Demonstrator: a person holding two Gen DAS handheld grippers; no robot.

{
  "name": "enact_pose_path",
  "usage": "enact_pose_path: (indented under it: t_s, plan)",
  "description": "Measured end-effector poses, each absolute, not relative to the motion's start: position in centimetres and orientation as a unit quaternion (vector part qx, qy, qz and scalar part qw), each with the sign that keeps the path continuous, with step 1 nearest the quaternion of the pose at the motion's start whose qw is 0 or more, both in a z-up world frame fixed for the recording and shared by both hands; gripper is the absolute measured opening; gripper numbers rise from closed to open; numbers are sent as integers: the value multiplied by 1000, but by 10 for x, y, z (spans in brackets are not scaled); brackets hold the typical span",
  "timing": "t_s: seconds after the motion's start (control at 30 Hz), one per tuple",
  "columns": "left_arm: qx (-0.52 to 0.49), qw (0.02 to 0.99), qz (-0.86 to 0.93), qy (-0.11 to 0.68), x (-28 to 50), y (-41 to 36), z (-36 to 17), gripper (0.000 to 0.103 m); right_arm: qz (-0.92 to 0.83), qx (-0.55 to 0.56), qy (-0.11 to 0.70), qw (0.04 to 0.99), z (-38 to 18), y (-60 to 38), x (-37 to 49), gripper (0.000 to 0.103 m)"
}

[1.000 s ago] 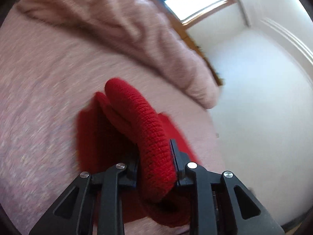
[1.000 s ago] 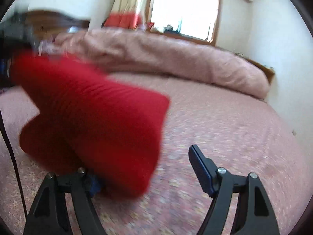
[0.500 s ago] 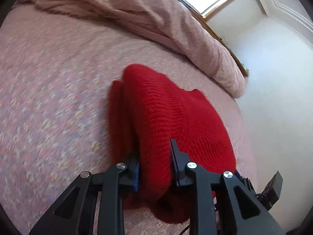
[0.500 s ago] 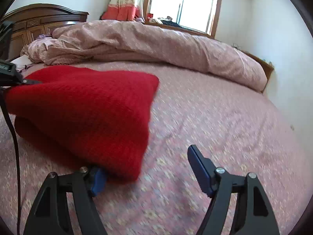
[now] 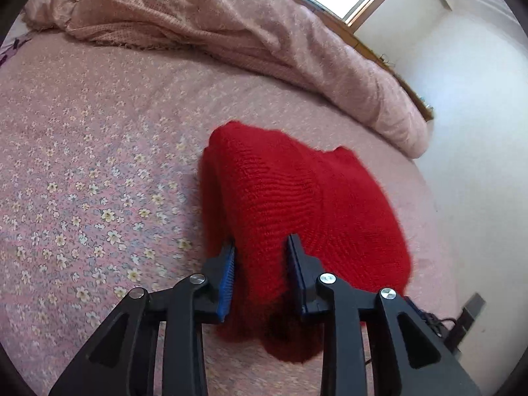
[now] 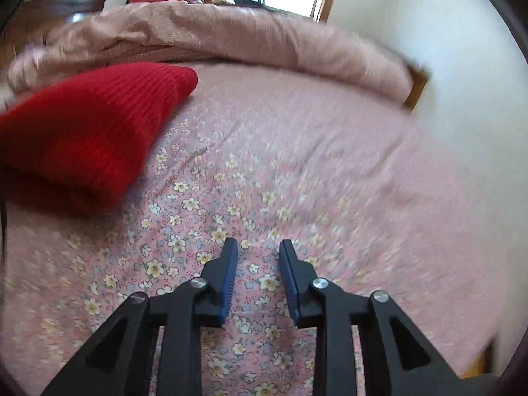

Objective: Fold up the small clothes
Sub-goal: 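Lower the folded side onto the cardigan and open the left tool, then grasp the opposite side edge of the cardigan with the right tool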

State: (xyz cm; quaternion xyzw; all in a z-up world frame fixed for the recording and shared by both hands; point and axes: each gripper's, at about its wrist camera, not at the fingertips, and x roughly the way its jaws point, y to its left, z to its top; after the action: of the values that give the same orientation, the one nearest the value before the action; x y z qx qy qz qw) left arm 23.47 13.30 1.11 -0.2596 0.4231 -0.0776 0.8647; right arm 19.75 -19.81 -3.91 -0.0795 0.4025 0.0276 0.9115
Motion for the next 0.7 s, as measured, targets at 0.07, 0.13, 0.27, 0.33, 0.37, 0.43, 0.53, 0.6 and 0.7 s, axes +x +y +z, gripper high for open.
enact_pose_path:
  t_s: [0.07, 0.13, 0.27, 0.33, 0.37, 0.43, 0.53, 0.6, 0.7]
  plan:
    - [-243, 880, -72, 403, 226, 133, 29, 24, 45, -59, 385, 920, -27, -201, 203, 28]
    - [-232, 895, -62, 376, 213, 136, 42, 25, 73, -37, 372, 924, -16, -200, 210, 28]
    - [-238, 915, -55, 320, 205, 143, 67, 26, 164, 9, 343, 925, 9, -186, 231, 28]
    - [-235, 921, -60, 304, 214, 135, 74, 27, 204, 21, 324, 924, 22, -175, 242, 21]
    - [-227, 925, -61, 299, 221, 130, 75, 27, 225, 26, 310, 923, 29, -168, 247, 21]
    - [-207, 928, -60, 303, 237, 115, 72, 26, 277, 40, 288, 916, 38, -156, 256, 20]
    - [-170, 919, -81, 346, 246, 92, 54, 15, 317, 38, 333, 887, 28, -130, 269, 8]
    - [-151, 915, -81, 366, 244, 82, 36, 14, 322, 27, 367, 872, 10, -125, 268, 8]
    - [-131, 898, -66, 414, 244, 76, 3, 14, 310, -17, 375, 874, -10, -126, 258, 5]
